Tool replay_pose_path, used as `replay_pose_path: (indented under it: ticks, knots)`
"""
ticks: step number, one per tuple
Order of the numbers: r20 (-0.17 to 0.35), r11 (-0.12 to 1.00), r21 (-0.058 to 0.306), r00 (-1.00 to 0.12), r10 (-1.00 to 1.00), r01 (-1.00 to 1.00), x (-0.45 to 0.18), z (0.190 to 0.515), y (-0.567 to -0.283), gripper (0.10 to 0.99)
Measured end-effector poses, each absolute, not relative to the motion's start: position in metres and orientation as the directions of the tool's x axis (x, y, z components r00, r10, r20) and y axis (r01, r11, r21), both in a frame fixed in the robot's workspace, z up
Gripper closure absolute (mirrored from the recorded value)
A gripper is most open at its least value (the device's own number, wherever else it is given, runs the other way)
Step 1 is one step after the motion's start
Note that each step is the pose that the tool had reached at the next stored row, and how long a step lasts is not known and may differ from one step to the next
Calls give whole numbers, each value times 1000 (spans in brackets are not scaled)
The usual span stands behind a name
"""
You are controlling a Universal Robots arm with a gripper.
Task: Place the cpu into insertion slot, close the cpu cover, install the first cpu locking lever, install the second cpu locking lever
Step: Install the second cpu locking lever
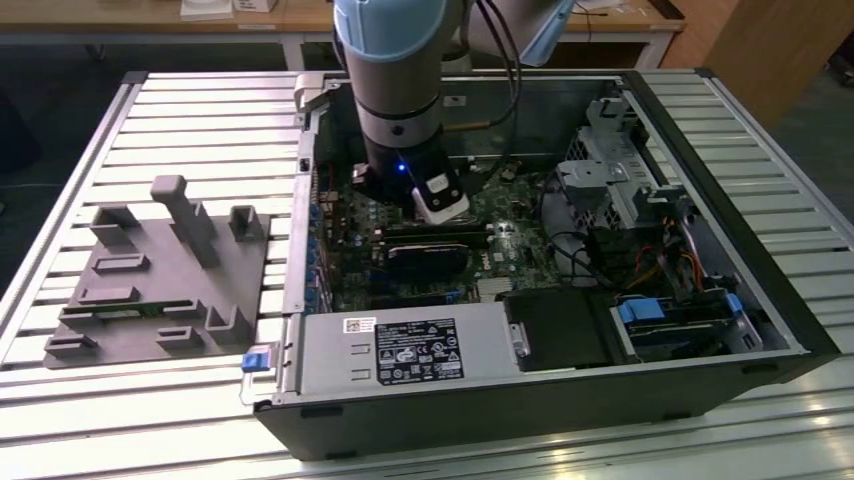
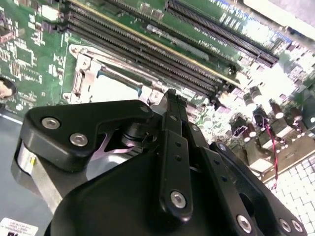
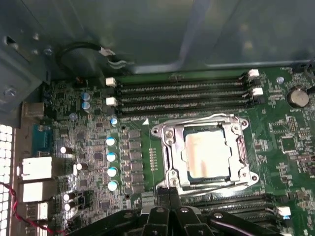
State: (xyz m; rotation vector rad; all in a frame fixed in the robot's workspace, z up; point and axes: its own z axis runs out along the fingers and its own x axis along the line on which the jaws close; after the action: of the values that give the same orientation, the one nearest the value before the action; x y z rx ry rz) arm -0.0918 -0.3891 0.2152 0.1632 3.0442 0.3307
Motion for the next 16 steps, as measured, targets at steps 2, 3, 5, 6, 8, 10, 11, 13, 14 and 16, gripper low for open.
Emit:
replay_pose_path:
  ticks: [2, 3, 5, 6, 8, 10, 11, 13, 14, 16]
  knots:
    - [-64, 974, 206, -992, 113, 97, -90, 215, -389, 980]
    - [-65, 975, 200, -992, 113, 97, -89, 215, -389, 980]
    - [-66, 976, 196, -992, 112, 98, -85, 215, -388, 980]
    - [-66, 976, 195, -992, 112, 98, -82, 215, -388, 980]
    - [-66, 976, 193, -992, 112, 98, -77, 215, -387, 980]
    - [-66, 977, 191, -992, 112, 97, -72, 215, -385, 980]
    - [-66, 977, 190, -992, 112, 97, -69, 215, -384, 980]
    - [-66, 977, 187, -992, 112, 98, -64, 215, -382, 980]
    - [-66, 978, 186, -992, 112, 98, -62, 215, -381, 980]
    - [-66, 978, 184, -992, 111, 98, -58, 215, -378, 980]
